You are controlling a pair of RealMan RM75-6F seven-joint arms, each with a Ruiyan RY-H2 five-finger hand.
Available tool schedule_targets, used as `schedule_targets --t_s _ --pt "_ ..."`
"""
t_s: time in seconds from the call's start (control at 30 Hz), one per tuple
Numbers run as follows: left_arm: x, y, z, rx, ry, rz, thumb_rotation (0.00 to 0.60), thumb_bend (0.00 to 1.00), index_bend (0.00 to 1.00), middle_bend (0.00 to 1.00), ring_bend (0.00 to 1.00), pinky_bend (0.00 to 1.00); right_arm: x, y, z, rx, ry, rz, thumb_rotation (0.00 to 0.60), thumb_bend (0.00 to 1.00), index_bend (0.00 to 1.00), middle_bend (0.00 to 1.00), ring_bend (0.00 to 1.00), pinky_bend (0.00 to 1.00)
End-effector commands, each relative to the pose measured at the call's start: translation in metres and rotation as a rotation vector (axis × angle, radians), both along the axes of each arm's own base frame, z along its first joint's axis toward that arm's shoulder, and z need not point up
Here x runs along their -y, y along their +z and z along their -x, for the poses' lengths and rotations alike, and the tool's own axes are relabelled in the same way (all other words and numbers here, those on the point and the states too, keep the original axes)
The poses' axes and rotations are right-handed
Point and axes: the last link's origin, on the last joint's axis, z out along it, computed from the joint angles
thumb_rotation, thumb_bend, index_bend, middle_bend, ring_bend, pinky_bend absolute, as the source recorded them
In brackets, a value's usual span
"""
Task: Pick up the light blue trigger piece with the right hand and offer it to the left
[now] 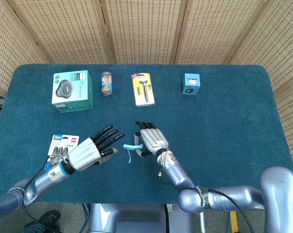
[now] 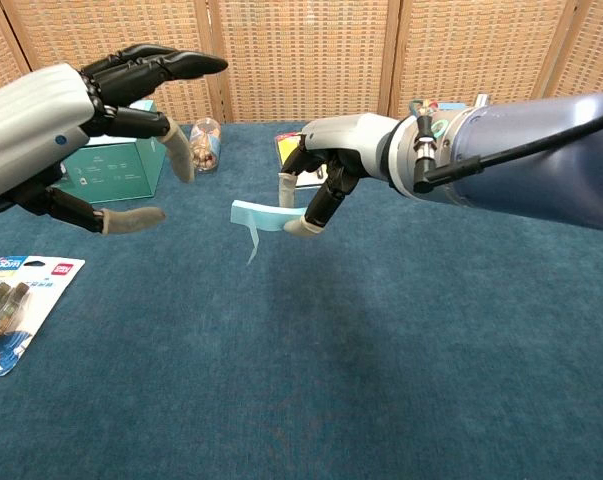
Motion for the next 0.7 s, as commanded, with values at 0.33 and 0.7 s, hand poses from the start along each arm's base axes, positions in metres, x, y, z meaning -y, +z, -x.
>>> schedule_targets --t_s 0.33,0.7 --pt "-0.01 0.007 -0.023 -0.062 -0.054 -0.027 0.6 0.23 0.49 0.91 0.97 0.99 0.0 -0.002 0.001 -0.017 0.006 0.002 0.6 0.57 0.59 0.07 0.0 0.0" --pt "-0.002 -0.01 -0.047 -0.157 -0.043 0.078 0.6 0.18 0.49 0.95 1.0 1.0 -0.002 0.0 -0.001 -0.007 0.003 -0.007 0.6 0.57 0.59 0.07 0.0 0.0"
